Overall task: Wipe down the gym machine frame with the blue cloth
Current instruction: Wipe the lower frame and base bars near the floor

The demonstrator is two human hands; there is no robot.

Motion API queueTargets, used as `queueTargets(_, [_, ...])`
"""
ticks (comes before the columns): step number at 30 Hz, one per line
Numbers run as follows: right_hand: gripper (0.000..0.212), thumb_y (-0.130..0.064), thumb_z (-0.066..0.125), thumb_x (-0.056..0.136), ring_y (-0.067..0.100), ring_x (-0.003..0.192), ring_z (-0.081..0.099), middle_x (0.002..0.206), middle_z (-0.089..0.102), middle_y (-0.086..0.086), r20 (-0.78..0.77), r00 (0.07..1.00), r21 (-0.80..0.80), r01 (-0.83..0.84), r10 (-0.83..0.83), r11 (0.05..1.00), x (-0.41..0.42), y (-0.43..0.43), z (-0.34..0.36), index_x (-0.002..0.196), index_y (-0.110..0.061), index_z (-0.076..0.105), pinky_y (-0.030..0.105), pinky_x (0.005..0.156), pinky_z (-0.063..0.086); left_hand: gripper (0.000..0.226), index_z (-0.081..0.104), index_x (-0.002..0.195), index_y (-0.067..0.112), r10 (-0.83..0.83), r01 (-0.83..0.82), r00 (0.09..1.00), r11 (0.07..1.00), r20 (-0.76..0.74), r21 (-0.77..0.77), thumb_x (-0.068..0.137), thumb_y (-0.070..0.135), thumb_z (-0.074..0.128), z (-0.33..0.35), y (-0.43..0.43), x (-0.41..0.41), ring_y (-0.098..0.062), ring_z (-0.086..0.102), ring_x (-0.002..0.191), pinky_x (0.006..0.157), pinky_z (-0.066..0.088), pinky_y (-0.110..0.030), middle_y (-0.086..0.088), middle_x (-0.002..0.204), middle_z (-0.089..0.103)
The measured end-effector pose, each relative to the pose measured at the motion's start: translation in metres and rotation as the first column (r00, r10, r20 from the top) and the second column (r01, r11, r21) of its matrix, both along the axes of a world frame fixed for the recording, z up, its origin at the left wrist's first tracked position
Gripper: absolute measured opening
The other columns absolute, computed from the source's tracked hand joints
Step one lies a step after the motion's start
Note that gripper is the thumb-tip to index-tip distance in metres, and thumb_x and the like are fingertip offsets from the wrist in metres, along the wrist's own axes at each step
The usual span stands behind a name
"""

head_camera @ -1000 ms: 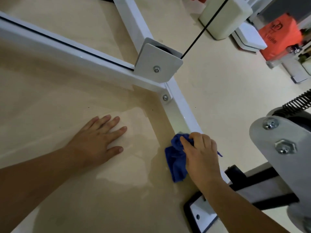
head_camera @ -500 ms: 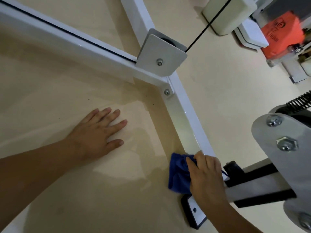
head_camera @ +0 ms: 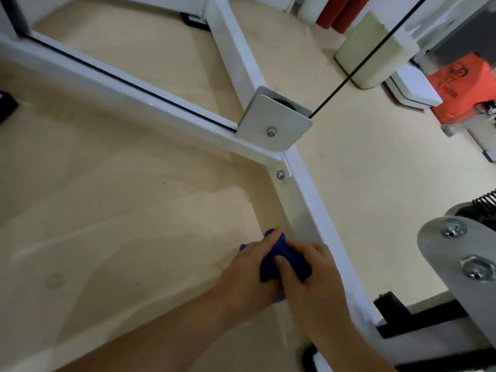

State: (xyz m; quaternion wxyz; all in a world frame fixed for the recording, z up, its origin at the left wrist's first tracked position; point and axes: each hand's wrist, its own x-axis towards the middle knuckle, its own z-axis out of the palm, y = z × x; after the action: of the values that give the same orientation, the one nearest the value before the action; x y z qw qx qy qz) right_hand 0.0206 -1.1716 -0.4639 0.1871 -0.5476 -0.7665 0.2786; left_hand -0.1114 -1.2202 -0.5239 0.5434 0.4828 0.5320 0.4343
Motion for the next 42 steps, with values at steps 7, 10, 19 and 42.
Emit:
queueTargets(7, [0.043,-0.034,0.049,0.103,0.011,0.132,0.043,0.146,0.046,-0.014,0.42,0.902,0.151,0.038,-0.099,0.988,0.018,0.07,0.012,0.146,-0.032,0.052,0.03,0.099,0.044,0.062,0.059,0.119,0.051,0.462,-0.462,0.887,0.886,0.0,0.037,0.082,0.002,0.065,-0.01,0.054,-0.019,-0.001,0.06,0.11,0.094,0.047,-0.015,0.02,0.114,0.064])
queueTargets(10, [0.041,-0.029,0.046,0.104,0.014,0.12,0.048,0.137,0.055,-0.014,0.498,0.856,0.177,0.053,-0.136,0.983,0.026,0.081,-0.002,0.143,-0.034,0.057,0.029,0.087,0.046,0.052,0.055,0.132,0.04,0.466,-0.466,0.884,0.885,-0.02,0.014,0.09,0.012,0.067,0.0,0.085,-0.022,0.0,0.055,0.116,0.091,0.04,-0.006,0.023,0.118,0.056])
queueTargets(19, [0.029,-0.034,0.059,0.099,0.004,0.112,0.052,0.12,0.06,-0.025,0.375,0.902,0.193,0.148,-0.213,0.97,0.035,0.087,-0.013,0.124,-0.047,0.069,0.022,0.077,0.04,0.025,0.072,0.116,0.028,0.455,-0.44,0.887,0.886,0.082,-0.148,0.095,0.015,0.066,-0.016,0.093,0.056,-0.001,0.062,0.105,0.092,0.049,-0.014,0.009,0.116,0.064])
queueTargets(42, [0.025,-0.037,0.059,0.098,0.002,0.104,0.054,0.109,0.058,-0.025,0.402,0.875,0.227,0.191,-0.27,0.955,0.028,0.089,-0.007,0.114,-0.053,0.07,0.026,0.069,0.044,0.053,0.057,0.14,0.03,0.534,-0.48,0.819,0.838,0.21,-0.259,0.092,0.015,0.073,-0.02,0.12,0.037,-0.009,0.058,0.122,0.105,0.048,-0.026,0.012,0.135,0.058])
